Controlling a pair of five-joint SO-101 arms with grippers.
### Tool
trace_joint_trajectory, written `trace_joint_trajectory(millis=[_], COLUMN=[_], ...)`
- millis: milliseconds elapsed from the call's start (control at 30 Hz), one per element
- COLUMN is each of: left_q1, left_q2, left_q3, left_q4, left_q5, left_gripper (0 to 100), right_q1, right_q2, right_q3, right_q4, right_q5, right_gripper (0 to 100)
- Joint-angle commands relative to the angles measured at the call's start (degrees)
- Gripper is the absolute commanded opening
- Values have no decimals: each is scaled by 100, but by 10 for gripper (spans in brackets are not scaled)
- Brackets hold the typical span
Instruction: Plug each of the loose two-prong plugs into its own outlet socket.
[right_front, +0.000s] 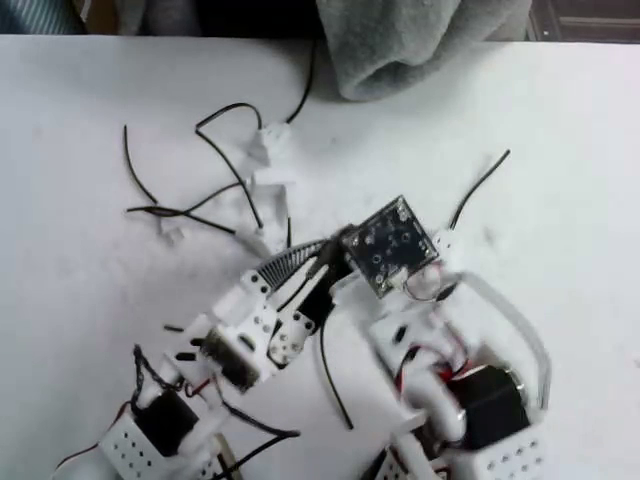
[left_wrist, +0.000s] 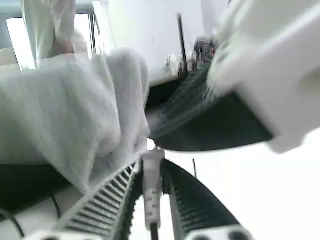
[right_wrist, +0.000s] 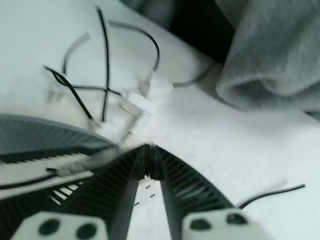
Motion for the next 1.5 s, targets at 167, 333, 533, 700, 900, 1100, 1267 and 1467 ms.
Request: trace_joint_trajectory(millis=[167,333,533,700,900,1100,1267,1467], left_q1=[40,-22,-567,-602,-620,-1033,-963,-426], left_q2=[-84,-84,-75,-66,-40,523,2765,4998], left_q3=[-26,-26,-26,-246,-1213,-1960,-3200,-5310], left_q4=[-97,-97,-53,853,2312,2673,2725,3622], left_q5=[-53,-53,0,26,237,237,62,-1284], left_gripper=[23,23,23,23,24,24,24,24], right_q1=[637,593,743,1771,3424,4365,4611,5095], right_q2=[-57,-66,-66,-13,-13,-57,-57,-66], right_q3=[-26,-431,-1257,-1099,132,1837,3086,3771], right_q4=[-119,-101,-57,13,-4,-857,-1508,-1921], right_q5=[448,448,440,457,457,404,229,-255], right_gripper=[19,19,19,19,19,19,19,19])
